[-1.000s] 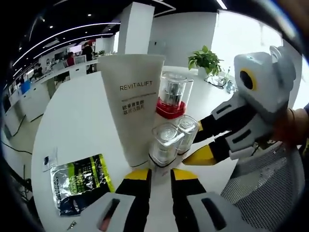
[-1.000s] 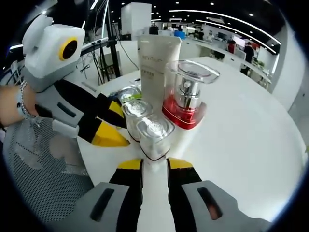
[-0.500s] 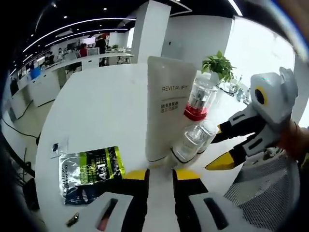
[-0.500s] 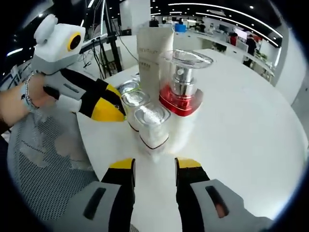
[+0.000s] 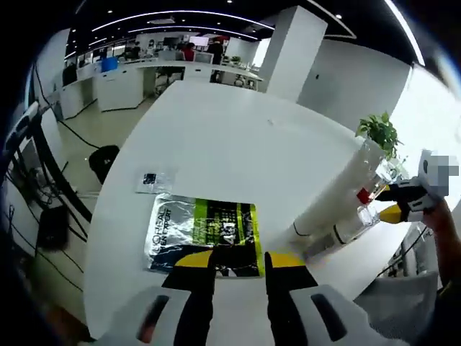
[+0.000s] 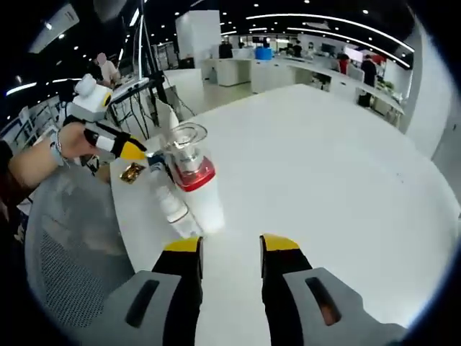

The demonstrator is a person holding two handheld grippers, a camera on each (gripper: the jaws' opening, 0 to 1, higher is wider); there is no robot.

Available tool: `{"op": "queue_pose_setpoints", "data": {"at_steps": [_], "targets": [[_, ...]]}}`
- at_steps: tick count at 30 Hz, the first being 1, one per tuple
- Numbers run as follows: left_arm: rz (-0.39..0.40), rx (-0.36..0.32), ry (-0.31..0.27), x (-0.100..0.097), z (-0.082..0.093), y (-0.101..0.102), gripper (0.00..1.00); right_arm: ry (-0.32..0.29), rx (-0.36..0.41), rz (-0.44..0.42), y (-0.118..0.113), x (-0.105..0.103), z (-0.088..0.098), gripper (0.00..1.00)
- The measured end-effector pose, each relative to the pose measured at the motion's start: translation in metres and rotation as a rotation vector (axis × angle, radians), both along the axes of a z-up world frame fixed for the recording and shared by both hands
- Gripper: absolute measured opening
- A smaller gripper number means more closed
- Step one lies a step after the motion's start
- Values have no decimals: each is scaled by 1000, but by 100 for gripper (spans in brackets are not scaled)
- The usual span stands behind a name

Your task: Arrange the skincare products in the storage area until every visible bottle or jar stands upright without overlapping.

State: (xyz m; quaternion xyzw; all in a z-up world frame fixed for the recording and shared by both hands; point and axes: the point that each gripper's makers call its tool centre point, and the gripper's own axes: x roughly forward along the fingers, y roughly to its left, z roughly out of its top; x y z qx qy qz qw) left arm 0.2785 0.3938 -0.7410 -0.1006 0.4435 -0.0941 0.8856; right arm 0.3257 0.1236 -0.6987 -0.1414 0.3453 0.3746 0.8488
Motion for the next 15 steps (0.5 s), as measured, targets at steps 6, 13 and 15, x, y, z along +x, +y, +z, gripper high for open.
{"op": "queue_pose_setpoints", "data": {"at_steps": [6, 13, 15], "targets": [[119, -37, 84, -10, -23, 6, 28, -49, -2, -19, 5, 54, 7, 26], [146, -45, 125, -10, -33, 2, 31, -75, 15, 69, 52, 101, 11, 24], [163, -61, 128, -10, -34, 2, 31, -74, 22, 102, 70, 107, 9, 22]]}}
